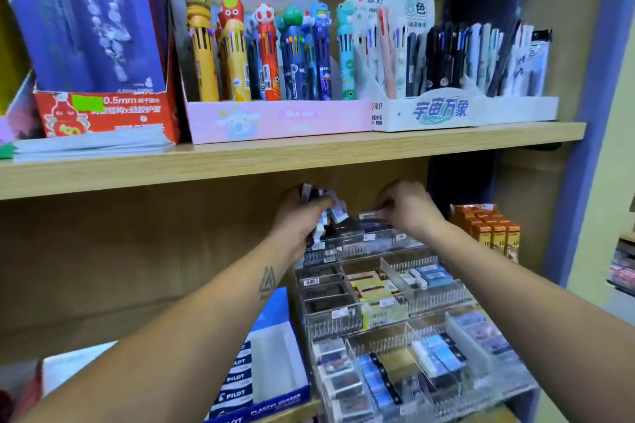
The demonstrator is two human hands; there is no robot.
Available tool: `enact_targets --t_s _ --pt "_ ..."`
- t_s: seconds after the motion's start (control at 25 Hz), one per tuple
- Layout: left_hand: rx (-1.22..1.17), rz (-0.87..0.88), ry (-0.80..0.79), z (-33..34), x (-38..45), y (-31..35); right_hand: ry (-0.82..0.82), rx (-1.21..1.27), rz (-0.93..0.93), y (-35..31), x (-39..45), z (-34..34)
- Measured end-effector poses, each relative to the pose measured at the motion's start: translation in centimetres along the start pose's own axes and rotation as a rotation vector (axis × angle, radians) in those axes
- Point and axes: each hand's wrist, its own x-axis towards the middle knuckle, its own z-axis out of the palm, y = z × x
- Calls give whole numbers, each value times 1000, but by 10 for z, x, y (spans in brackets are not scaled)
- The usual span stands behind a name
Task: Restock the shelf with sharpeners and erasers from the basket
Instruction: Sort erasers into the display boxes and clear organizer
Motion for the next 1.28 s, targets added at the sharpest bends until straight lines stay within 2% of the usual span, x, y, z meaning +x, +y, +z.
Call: enact_targets --t_s 0.16,0.4,0.64,0.8,0.88,0.96,1.04,1.08,1.12,1.28 --pt "-99 -9 68 0 2 -5 -31 239 -16 -5 2 6" --pt "-290 -57 230 -5 4 -9 -64 146 -22 -19 22 32" --pt "-233 -8 162 -1 6 -9 -51 83 -43 -27 31 48" --pt "-203 22 135 -2 1 -8 -125 50 -33 -29 29 43" --pt "-190 16 140 -3 -2 -7 -91 225 -4 -30 19 34" --pt "-164 19 134 -6 -5 -4 -56 586 -16 -31 -1 19" --pt "-156 38 110 -7 -11 1 -109 938 -47 -31 -24 4" --pt "-151 45 89 -6 -16 3 -124 993 -71 -31 -33 -1" --pt "-136 42 64 -5 -22 6 -126 970 -97 -32 -40 -5" --pt "-39 -31 -84 -3 -47 10 -93 615 -123 -37 -59 -15"
